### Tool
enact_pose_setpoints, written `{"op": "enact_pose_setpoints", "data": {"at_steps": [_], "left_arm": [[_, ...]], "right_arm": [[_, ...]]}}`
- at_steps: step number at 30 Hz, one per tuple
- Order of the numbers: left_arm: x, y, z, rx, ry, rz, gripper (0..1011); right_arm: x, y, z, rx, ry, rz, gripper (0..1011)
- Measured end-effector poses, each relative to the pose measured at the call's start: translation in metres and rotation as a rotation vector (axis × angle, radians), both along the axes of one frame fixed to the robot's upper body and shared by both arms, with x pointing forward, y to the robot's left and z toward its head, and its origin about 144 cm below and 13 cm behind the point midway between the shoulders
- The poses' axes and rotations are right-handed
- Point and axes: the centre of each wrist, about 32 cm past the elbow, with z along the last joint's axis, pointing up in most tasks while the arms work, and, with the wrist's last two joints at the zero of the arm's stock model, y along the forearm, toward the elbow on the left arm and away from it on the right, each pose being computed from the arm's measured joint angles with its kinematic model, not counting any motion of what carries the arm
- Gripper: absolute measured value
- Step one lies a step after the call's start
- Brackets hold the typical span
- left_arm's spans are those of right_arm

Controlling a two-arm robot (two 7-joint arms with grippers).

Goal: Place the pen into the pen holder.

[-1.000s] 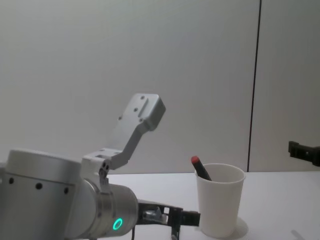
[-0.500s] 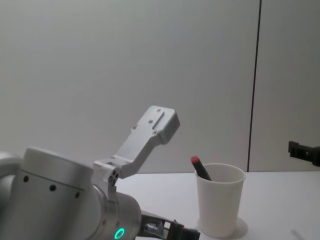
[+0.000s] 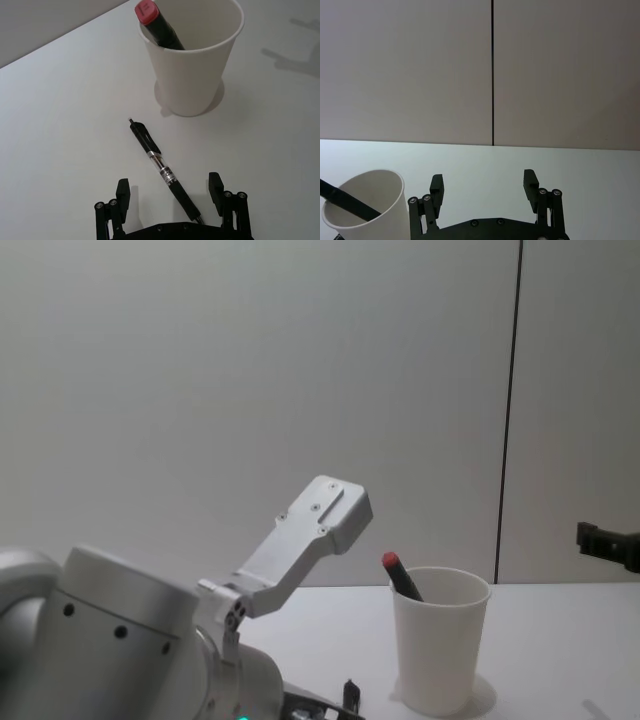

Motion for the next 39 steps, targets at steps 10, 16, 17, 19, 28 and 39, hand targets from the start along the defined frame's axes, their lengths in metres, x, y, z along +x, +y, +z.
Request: {"op": "enact_pose_setpoints", "data": {"at_steps": [10,16,17,19,28,39], "left_arm": [[0.001,0.000,-0.006,0.025,0.014,-0.002,999],[0.003,0.000,-0.009,0.029,0.018,-0.002,941],[0.003,0.000,-0.010,0.028,0.016,-0.003,915],[0.003,0.001,-0.011,0.028,0.016,-0.003,886],[0.006,0.001,-0.013,0.036,0.018,-0.008,604],[0.009,0.001,-0.015,0.050,0.038,-0.013,267]], "right_arm": [[0.000,0.000,0.000,0.000,0.000,0.000,1001],[0.000,0.000,0.000,0.000,0.000,0.000,1001],[0.000,0.000,0.000,0.000,0.000,0.000,1001],[0.000,0.000,0.000,0.000,0.000,0.000,1002],[0.000,0.000,0.000,0.000,0.000,0.000,1002],[0.000,0.000,0.000,0.000,0.000,0.000,1002]]}}
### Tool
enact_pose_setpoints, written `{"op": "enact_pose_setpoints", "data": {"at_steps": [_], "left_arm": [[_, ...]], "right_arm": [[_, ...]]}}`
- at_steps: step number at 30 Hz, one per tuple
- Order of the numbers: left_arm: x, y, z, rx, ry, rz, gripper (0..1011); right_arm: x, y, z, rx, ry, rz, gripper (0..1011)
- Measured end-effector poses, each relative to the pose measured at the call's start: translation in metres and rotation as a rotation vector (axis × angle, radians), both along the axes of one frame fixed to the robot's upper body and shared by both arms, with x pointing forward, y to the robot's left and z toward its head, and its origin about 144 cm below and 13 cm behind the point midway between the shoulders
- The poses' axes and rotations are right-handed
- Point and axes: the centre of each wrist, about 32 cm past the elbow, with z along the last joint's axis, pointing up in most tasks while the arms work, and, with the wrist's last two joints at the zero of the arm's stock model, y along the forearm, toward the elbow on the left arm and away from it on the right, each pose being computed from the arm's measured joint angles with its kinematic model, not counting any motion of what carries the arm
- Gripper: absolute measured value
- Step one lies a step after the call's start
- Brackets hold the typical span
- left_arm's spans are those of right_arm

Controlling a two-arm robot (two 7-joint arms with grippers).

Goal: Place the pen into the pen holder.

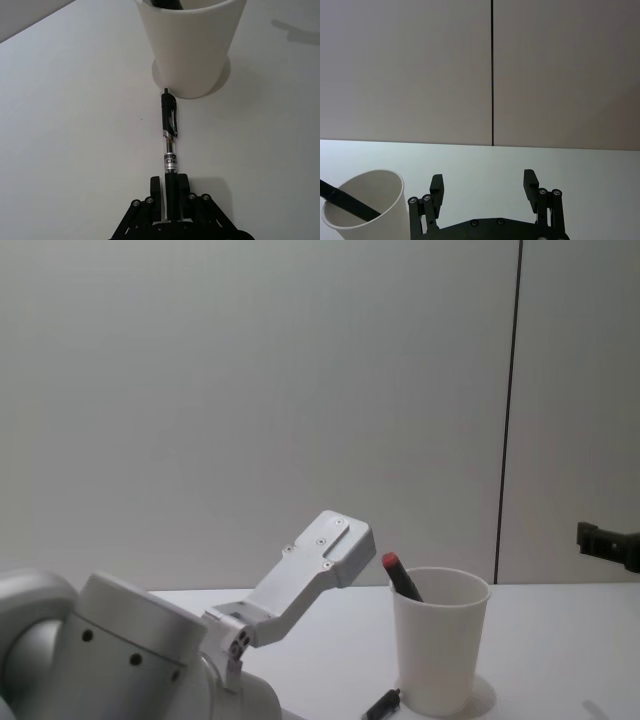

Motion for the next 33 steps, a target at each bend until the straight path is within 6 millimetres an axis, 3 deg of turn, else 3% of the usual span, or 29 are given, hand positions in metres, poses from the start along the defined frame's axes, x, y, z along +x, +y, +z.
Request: {"op": "enact_pose_setpoints", "data": {"at_steps": [5,21,33], "left_arm": [[0.001,-0.001,-0.001,0.005,0.008,-0.003,126],[-0.001,0.002,0.002,0.034,0.007,0.021,126],[-0.010,0.010,0.025,0.109,-0.088,0.118,125]], "right_arm": [[0.000,0.000,0.000,0.000,0.000,0.000,1001],[0.000,0.000,0.000,0.000,0.000,0.000,1001],[0.000,0.000,0.000,0.000,0.000,0.000,1001]]}}
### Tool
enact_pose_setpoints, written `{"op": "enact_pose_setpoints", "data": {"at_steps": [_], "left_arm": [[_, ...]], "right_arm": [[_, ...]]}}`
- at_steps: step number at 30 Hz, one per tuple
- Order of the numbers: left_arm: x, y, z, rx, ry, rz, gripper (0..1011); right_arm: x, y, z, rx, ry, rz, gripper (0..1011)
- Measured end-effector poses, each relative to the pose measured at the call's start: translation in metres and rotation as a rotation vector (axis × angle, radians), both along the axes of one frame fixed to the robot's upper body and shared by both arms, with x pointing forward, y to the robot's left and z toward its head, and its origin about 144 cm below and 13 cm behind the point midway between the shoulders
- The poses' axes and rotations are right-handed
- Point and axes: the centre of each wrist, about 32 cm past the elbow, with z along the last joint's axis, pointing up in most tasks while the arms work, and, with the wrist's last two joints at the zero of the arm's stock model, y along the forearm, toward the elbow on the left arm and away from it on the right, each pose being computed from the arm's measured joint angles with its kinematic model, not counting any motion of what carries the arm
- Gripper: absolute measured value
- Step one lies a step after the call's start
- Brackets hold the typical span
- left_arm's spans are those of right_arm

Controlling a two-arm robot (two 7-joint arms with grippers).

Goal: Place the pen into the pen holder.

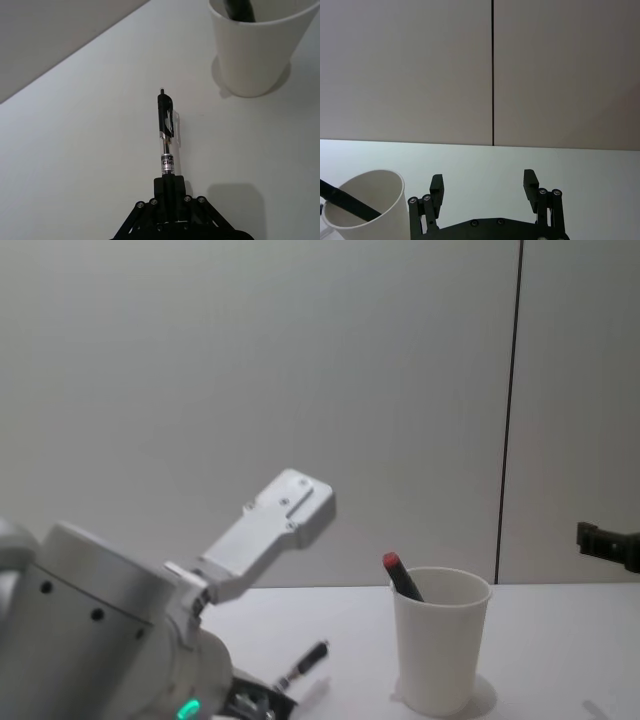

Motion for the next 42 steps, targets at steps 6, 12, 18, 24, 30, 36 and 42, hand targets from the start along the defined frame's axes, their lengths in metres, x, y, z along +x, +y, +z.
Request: {"op": "enact_pose_setpoints", "data": {"at_steps": [6,12,18,24,30,36,42], "left_arm": [[-0.006,0.006,0.009,0.024,-0.076,0.038,126],[-0.013,0.011,0.014,0.036,-0.165,0.067,126],[-0.019,0.016,0.017,0.036,-0.258,0.084,126],[-0.025,0.020,0.017,0.025,-0.356,0.085,126],[-0.029,0.024,0.015,0.007,-0.452,0.068,126],[-0.032,0.029,0.013,-0.017,-0.550,0.036,125],[-0.033,0.033,0.011,-0.047,-0.651,-0.008,126]], "right_arm": [[0.000,0.000,0.000,0.000,0.000,0.000,1001],[0.000,0.000,0.000,0.000,0.000,0.000,1002],[0.000,0.000,0.000,0.000,0.000,0.000,1001],[0.000,0.000,0.000,0.000,0.000,0.000,1001],[0.000,0.000,0.000,0.000,0.000,0.000,1002],[0.000,0.000,0.000,0.000,0.000,0.000,1001],[0.000,0.000,0.000,0.000,0.000,0.000,1001]]}}
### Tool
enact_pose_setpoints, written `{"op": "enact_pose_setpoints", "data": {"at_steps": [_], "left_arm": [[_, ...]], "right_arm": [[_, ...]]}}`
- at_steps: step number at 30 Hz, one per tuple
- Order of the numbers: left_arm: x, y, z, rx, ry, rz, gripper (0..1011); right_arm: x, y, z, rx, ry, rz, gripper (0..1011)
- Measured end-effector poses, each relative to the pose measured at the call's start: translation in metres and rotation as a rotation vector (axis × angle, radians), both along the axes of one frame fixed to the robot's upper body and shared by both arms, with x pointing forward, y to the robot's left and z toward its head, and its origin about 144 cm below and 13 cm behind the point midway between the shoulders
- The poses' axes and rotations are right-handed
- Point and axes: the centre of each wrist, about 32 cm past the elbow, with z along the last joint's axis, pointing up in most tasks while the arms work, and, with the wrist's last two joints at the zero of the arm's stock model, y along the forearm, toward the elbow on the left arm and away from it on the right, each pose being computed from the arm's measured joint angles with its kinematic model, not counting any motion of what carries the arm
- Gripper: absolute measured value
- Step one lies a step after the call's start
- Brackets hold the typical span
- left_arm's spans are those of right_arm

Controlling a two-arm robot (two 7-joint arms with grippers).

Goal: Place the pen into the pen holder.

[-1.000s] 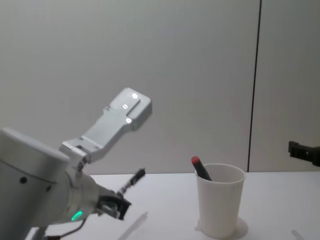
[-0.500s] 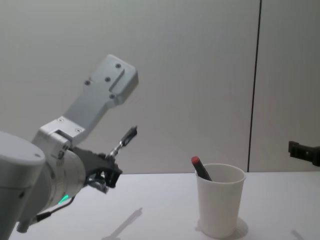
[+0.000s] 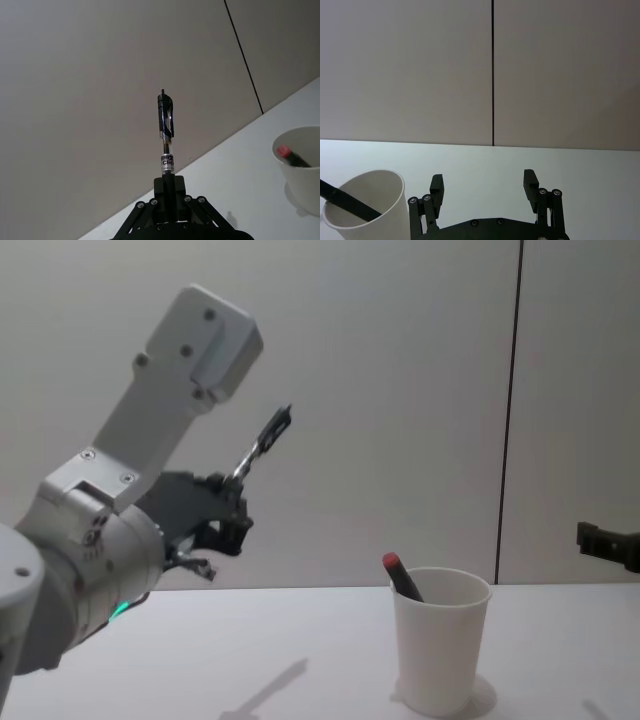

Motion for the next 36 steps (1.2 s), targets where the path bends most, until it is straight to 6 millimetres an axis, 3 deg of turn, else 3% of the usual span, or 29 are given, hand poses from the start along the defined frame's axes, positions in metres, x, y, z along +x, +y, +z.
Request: {"op": "enact_pose_setpoints", "data": {"at_steps": [15,36], "left_arm": [[0.007,0.010,-0.007,-0.035,-0.229,-0.182,126],[0.035,0.016,-0.011,-0.076,-0.469,-0.519,126]], "right_arm": [[0.000,0.000,0.000,0.000,0.000,0.000,1001],[0.000,0.000,0.000,0.000,0.000,0.000,1001]]}}
